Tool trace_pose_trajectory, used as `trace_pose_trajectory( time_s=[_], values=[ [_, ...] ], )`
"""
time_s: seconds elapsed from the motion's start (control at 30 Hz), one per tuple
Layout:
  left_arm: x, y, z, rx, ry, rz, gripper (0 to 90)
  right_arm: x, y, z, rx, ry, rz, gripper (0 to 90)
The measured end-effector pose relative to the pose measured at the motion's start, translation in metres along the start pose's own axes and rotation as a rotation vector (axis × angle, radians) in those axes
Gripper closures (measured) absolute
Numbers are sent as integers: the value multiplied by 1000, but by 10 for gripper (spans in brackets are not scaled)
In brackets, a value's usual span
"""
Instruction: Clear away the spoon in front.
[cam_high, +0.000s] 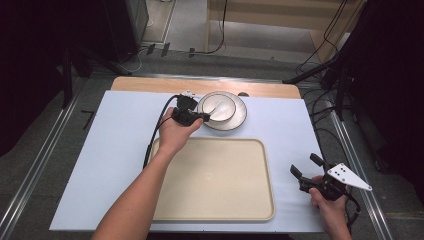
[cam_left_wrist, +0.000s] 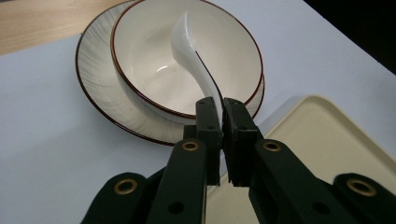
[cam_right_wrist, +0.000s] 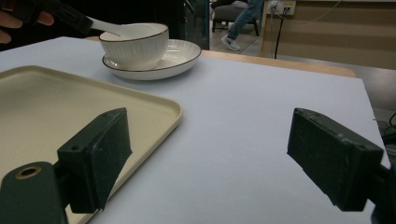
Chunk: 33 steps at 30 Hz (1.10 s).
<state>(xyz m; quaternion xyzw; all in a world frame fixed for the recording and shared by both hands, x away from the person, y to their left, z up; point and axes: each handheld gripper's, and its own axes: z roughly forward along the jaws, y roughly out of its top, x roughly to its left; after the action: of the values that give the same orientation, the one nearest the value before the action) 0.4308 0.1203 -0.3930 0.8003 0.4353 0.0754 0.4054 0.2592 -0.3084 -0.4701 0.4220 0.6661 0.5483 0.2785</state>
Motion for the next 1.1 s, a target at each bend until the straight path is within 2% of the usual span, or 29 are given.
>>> trace_pose_trajectory(
  time_s=[0.07,0.23,0.3,0.47,0.5,0.7,0.9,1.1],
  values=[
    [-1,-2,-5,-23,16,1,870,0,0,0,0,0,1,134],
    [-2,-9,-16,-85,39,-40,870,0,0,1,0,0,3,134],
    [-3,-10,-19,-94,44,-43,870,0,0,1,0,1,3,134],
    [-9,-16,-30,-121,71,-22,871,2,0,2,2,4,0,134],
    [-10,-18,-35,-135,88,-16,871,2,1,2,1,4,-2,134],
    [-14,-29,-47,-194,109,-38,870,3,1,2,2,6,-6,132],
    [-18,-41,-55,-227,119,-56,870,3,1,2,0,5,-7,132],
    [-20,-50,-62,-248,134,-53,870,3,1,1,-3,7,-10,130]
  ],
)
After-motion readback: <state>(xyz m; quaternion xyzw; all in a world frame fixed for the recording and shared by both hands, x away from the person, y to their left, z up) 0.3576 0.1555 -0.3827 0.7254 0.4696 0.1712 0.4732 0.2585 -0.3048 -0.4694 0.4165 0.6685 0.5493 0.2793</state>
